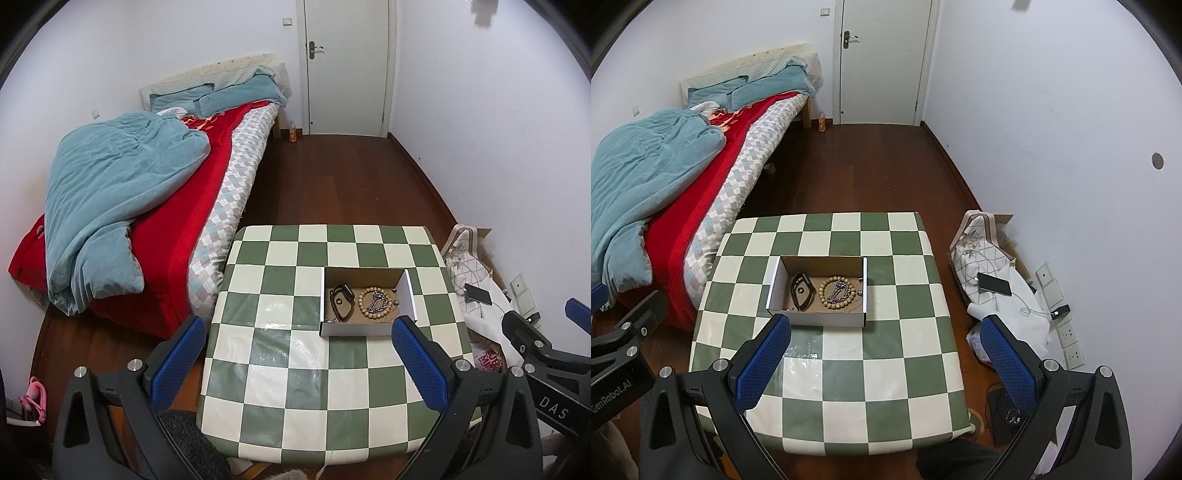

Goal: Organize jewelry

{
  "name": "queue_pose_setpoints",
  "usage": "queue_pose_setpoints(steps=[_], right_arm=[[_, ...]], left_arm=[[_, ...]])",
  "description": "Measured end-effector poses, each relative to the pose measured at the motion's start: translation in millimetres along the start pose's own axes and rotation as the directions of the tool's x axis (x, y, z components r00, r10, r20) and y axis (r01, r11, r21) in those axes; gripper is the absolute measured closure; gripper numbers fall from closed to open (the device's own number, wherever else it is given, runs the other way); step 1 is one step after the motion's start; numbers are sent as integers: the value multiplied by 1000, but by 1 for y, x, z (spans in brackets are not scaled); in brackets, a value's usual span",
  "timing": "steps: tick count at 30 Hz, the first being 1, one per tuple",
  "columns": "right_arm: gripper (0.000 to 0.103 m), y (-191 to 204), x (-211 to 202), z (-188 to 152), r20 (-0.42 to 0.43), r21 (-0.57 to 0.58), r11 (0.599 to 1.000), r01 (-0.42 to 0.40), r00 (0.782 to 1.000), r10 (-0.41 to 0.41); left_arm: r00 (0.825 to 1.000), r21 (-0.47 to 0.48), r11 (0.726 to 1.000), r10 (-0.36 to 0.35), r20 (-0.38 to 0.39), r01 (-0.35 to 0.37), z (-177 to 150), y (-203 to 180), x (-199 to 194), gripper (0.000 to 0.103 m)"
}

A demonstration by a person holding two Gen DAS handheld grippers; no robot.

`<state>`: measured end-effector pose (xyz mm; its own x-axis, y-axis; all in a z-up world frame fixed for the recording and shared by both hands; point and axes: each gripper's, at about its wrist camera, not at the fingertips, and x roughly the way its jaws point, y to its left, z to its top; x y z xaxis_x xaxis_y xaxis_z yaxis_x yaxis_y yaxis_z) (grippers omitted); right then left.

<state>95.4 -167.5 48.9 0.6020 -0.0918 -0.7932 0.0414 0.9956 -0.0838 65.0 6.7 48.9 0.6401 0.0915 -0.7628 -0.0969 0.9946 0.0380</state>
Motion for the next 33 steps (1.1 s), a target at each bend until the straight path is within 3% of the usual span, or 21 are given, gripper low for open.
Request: queue_pose_setpoints(steps=[33], right_arm=[[0,1,-9,2,4,9,1000,-7,1000,7]], left_arm=[[1000,7,1000,9,8,-9,-6,5,-6,0]])
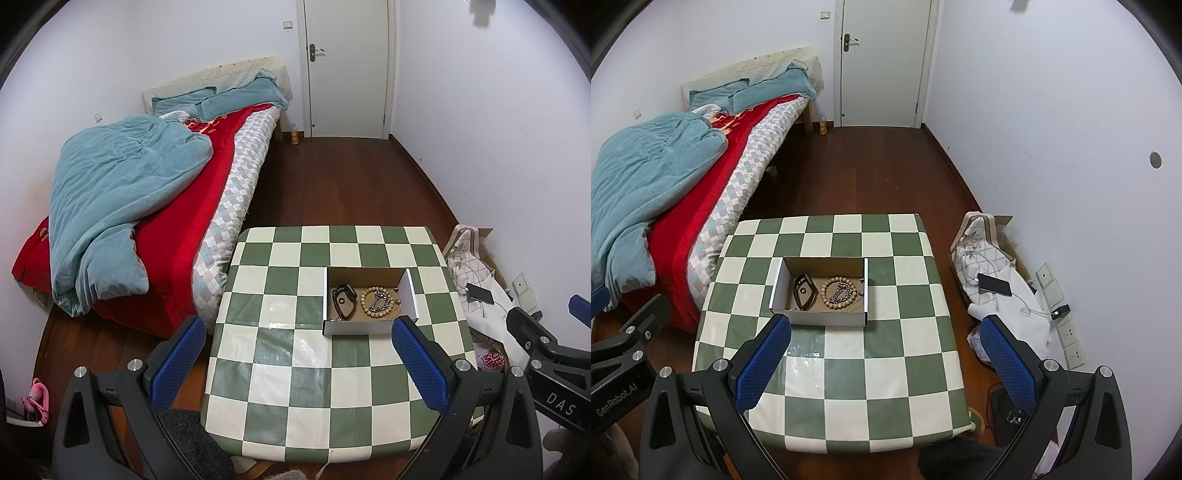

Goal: Organize jewelry

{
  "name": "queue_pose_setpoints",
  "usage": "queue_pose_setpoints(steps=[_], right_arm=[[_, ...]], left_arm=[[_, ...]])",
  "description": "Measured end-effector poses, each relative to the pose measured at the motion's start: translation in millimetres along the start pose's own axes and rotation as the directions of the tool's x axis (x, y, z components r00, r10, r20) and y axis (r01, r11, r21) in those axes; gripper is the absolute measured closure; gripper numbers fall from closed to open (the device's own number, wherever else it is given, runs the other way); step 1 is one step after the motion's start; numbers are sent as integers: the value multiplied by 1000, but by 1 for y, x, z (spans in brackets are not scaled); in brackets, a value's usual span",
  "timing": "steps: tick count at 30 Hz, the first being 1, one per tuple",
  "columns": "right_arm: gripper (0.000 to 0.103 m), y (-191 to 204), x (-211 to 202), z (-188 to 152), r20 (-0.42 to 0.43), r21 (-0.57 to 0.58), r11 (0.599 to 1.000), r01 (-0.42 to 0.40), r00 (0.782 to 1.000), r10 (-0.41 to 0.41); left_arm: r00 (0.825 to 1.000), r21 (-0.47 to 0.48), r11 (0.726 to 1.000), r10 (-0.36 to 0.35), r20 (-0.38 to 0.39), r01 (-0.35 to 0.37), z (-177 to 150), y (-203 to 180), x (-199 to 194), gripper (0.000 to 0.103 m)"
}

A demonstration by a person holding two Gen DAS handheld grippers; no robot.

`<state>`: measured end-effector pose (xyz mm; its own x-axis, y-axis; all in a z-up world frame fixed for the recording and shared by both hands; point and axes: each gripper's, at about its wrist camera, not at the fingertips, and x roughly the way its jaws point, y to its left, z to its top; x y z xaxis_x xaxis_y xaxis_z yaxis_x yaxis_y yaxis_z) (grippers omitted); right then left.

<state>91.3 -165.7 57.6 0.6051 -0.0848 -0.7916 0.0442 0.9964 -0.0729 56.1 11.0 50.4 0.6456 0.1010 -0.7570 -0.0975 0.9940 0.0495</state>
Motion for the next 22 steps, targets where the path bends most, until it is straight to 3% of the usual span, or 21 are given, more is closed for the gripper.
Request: queue_pose_setpoints(steps=[22], right_arm=[[0,-4,-7,-3,5,3,1000,-3,1000,3]], left_arm=[[1000,-4,1000,-8,8,8,6,0,-10,0]])
